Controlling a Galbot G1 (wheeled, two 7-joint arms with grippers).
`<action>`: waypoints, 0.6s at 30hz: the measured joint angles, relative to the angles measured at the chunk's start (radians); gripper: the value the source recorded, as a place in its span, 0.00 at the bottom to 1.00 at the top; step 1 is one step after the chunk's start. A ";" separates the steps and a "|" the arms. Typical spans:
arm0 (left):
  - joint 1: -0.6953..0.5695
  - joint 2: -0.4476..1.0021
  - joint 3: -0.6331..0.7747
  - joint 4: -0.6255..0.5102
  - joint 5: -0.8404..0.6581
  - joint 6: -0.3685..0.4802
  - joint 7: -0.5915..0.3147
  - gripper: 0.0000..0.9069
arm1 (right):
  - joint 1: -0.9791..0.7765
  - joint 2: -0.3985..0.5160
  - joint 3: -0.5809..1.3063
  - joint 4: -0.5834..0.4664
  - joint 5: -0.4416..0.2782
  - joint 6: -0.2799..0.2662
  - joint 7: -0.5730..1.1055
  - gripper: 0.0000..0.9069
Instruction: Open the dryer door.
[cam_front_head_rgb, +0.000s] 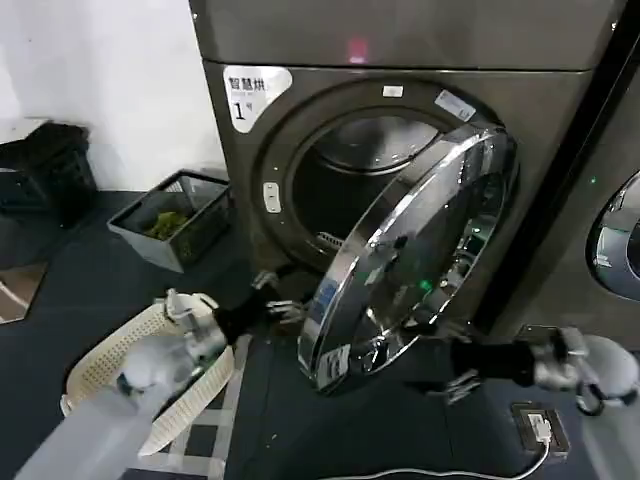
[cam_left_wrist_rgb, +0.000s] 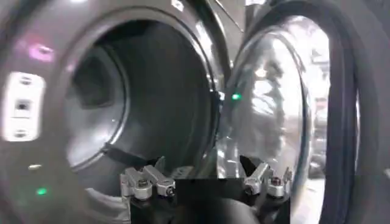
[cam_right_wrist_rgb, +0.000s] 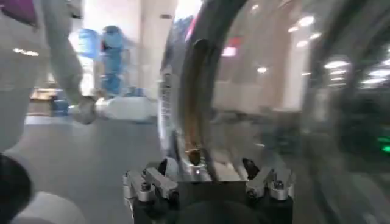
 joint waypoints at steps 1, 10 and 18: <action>-0.016 -0.008 0.020 0.006 0.002 -0.001 0.006 1.00 | -0.012 0.009 0.040 0.001 -0.018 -0.002 0.002 1.00; -0.104 -0.062 0.151 0.037 0.014 -0.018 0.021 1.00 | -0.122 0.107 0.393 0.064 -0.078 -0.007 0.343 1.00; -0.138 -0.071 0.214 0.023 0.009 -0.021 0.030 1.00 | -0.166 0.131 0.604 0.087 -0.128 -0.007 0.885 1.00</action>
